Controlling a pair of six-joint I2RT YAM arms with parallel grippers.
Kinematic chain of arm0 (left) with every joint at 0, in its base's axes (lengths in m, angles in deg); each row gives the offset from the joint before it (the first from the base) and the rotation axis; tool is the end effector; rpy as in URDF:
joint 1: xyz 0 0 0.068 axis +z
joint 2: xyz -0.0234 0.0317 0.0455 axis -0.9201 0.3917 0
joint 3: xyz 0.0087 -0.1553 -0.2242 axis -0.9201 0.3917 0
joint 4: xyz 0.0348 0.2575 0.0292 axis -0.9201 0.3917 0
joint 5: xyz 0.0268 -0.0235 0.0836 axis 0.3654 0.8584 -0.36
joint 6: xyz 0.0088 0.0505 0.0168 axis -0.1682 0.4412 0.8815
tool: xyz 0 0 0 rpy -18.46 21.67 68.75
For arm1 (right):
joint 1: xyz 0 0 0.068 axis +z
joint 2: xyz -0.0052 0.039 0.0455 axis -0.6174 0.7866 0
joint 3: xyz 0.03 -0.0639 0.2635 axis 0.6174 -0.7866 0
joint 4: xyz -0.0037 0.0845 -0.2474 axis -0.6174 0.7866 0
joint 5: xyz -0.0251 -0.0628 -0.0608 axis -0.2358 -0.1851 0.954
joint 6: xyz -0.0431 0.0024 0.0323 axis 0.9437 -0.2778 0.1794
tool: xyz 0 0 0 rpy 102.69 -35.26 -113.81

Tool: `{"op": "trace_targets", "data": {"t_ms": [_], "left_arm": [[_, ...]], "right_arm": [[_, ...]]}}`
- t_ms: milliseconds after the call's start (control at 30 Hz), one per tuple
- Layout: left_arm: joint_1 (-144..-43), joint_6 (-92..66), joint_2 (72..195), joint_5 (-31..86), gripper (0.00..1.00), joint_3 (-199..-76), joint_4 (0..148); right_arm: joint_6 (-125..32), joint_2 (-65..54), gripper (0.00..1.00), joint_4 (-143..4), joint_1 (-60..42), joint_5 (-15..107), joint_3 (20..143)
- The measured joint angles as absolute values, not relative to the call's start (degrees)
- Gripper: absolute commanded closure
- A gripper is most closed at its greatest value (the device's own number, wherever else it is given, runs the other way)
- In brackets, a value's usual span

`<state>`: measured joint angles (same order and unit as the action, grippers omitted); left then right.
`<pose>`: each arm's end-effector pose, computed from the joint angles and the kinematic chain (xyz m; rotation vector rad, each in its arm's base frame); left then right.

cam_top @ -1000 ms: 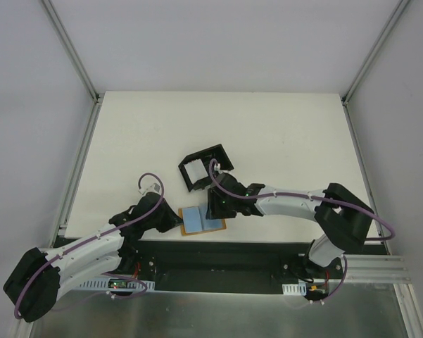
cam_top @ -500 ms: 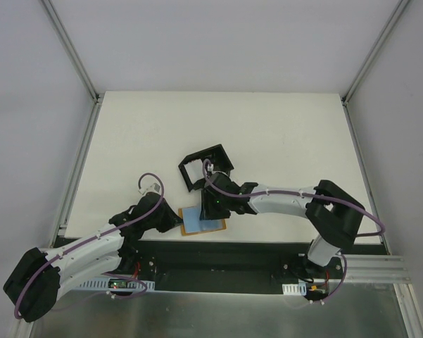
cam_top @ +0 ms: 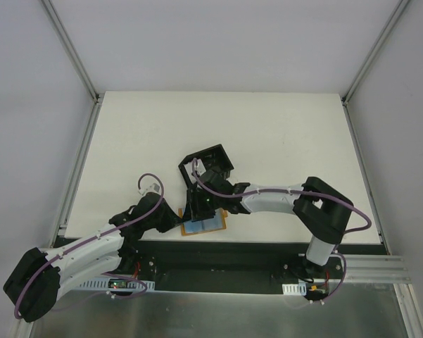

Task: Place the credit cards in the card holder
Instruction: Turn over the card slot in the card holder.

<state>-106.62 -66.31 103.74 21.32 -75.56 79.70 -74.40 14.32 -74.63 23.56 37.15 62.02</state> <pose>0.1186 -0.1000 0.1407 -0.5064 2.4030 -0.9538 0.1661 0.3291 0.1727 -0.7576 2.4224 1.1135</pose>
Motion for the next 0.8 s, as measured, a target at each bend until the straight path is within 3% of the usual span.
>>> {"op": "trace_targets", "data": {"t_ms": [367, 800], "left_arm": [[-106.58, -67.64, 103.65, 20.34, 1.0, -74.68, 78.26], [-106.58, -67.58, 102.82, 20.25, 1.0, -74.62, 78.5]], "right_arm": [[-71.95, 5.14, 0.49, -76.47, 23.91, 36.58, 61.85], [-70.79, 4.2, 0.47, -58.39, 21.9, 50.87, 60.8]]}}
